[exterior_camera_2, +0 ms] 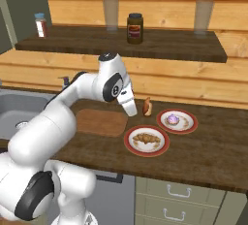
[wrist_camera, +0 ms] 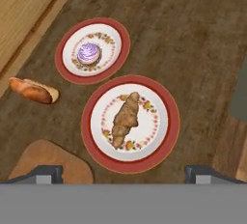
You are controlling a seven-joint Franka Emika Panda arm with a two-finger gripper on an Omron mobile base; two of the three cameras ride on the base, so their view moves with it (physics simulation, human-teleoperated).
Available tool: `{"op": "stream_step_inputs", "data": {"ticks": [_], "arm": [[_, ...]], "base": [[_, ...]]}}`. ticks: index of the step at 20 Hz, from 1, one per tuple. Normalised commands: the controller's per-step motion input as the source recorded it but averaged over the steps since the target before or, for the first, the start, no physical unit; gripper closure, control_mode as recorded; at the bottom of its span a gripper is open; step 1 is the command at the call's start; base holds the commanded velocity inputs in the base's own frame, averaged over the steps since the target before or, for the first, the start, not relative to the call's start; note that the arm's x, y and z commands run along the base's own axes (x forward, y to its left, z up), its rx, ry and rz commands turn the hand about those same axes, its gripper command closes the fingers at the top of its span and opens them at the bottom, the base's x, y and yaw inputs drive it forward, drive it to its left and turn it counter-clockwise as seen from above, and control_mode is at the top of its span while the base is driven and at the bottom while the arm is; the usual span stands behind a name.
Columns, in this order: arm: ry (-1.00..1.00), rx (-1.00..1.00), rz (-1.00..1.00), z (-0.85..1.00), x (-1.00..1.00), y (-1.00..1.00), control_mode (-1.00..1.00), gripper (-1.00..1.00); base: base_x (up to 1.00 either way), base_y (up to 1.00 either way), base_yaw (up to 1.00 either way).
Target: From the different types of pastries on the counter, select a croissant and place it on the cutting board. Then retrieve a jar of jam from the cabinet and place it alongside the croissant on the cutting board.
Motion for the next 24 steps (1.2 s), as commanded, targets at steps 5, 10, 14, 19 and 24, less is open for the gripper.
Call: {"op": "stream_step_inputs", "data": {"ticks": [5, 10, 14, 19, 24], "arm": [[0.24, 0.17, -0.16, -0.35, 0.14, -0.25, -1.0, -1.0], [0.07, 0.03, -0.08, -0.26, 0.25, -0.12, -1.0, -1.0], [-0.01, 0.0, -0.05, -0.26, 0.34, -0.01, -1.0, -1.0], [-0.04, 0.03, -0.03, -0.29, 0.26, -0.09, -1.0, -1.0], [0.0, 0.05, -0.02, -0.28, 0.21, -0.13, -1.0, -1.0]], "base": [[0.0, 0.0, 0.0], [0.0, 0.0, 0.0], [0.0, 0.0, 0.0], [0.0, 0.0, 0.0], [0.0, 0.0, 0.0]]}}
